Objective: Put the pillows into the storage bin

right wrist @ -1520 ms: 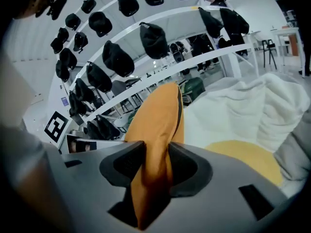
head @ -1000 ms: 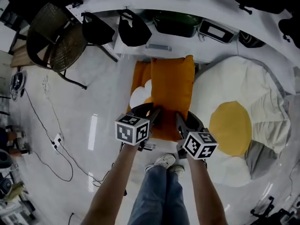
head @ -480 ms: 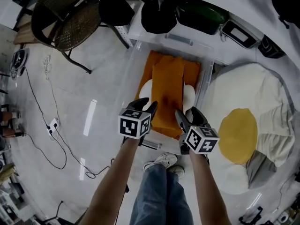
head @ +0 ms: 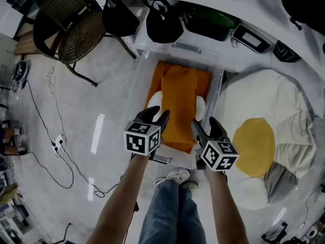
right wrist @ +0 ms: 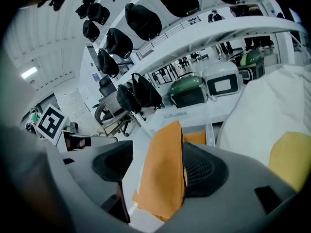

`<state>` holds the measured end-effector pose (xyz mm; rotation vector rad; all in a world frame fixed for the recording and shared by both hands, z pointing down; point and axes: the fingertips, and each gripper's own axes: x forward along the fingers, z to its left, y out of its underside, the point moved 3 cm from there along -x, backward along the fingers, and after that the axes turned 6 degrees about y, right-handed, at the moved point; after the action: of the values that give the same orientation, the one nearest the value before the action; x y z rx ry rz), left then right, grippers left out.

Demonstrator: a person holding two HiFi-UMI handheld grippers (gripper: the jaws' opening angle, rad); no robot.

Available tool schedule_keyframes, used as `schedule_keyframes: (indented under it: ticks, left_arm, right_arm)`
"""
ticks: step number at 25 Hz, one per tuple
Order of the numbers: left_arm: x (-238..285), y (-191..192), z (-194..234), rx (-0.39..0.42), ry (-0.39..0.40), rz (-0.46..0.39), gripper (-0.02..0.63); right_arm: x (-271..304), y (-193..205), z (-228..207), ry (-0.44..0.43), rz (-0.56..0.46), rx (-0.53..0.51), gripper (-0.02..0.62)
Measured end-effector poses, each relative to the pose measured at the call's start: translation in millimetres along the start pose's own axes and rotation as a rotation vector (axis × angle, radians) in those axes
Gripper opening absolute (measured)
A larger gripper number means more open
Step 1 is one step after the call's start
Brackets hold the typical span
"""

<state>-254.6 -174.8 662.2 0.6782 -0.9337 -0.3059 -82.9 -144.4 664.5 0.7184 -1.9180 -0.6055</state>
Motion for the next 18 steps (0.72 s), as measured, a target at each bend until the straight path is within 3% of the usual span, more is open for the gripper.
schedule_keyframes:
  ticks: [3, 7, 13, 18]
  left_arm:
    - [-15.0, -41.6, -28.4, 0.057, 0.026, -0.071, 0.158]
    - [-56.9, -103.2, -90.4, 0.129, 0.071, -0.165, 0.135]
    - [-134.4, -213.6, -210.2, 0.273, 0.17, -0.325, 0.072]
    - [-209.4, -267.5, -300.0, 0.384, 0.223, -0.37, 0.034]
  right_arm:
    - [-28.9, -37.2, 7.5, -0.005, -0.069, -0.037, 0.299]
    - [-95.8, -96.1, 20.9, 0.007, -0.165, -0.085, 0.192]
    - [-224.2, -206.9, 32.8, 0.089, -0.349, -0.155, 0.085]
    - [-350.5, -265.3, 46.9, 0.161, -0.467, -0.167, 0.012]
